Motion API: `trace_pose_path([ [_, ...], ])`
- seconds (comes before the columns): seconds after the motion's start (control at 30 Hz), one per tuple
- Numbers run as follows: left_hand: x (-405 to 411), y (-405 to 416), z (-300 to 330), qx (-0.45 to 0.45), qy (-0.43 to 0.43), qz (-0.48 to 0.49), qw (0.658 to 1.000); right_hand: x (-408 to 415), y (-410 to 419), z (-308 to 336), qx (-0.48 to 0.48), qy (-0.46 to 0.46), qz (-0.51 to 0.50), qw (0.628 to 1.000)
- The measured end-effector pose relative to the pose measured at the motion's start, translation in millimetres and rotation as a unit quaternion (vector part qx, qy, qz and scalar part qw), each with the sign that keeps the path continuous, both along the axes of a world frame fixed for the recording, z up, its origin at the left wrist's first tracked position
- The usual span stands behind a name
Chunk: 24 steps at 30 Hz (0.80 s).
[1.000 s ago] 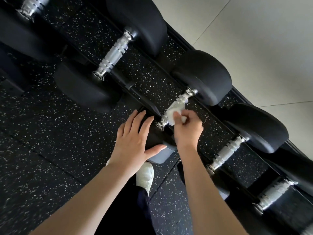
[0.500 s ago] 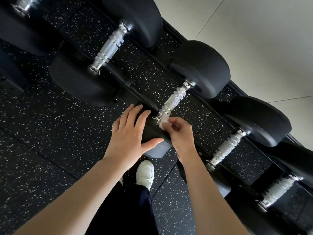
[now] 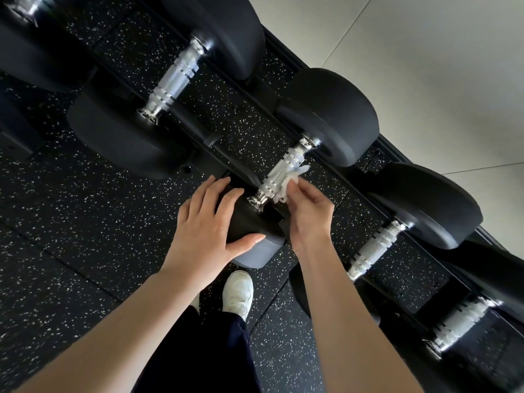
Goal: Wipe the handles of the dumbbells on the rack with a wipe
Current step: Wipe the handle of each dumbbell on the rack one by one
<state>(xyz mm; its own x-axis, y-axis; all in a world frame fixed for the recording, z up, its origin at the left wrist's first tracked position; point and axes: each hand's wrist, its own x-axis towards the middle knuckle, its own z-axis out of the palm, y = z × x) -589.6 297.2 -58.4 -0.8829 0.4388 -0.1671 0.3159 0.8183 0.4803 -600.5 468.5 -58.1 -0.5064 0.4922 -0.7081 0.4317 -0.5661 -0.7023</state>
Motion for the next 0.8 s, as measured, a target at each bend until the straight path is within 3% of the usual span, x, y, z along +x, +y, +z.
trace_pose_path([
  [0.3, 1, 0, -1, 0.008, 0.007, 0.002, 1.0, -42, 8, 6, 0.038, 0.055, -0.092, 0.993],
  [0.63, 1, -1, -2, 0.013, 0.008, 0.007, 1.0, -33, 26, -11, -0.143, 0.128, 0.017, 0.981],
  [0.8, 1, 0, -1, 0.012, 0.012, 0.005, 1.0, -27, 24, -15, -0.15, 0.13, 0.085, 0.976],
])
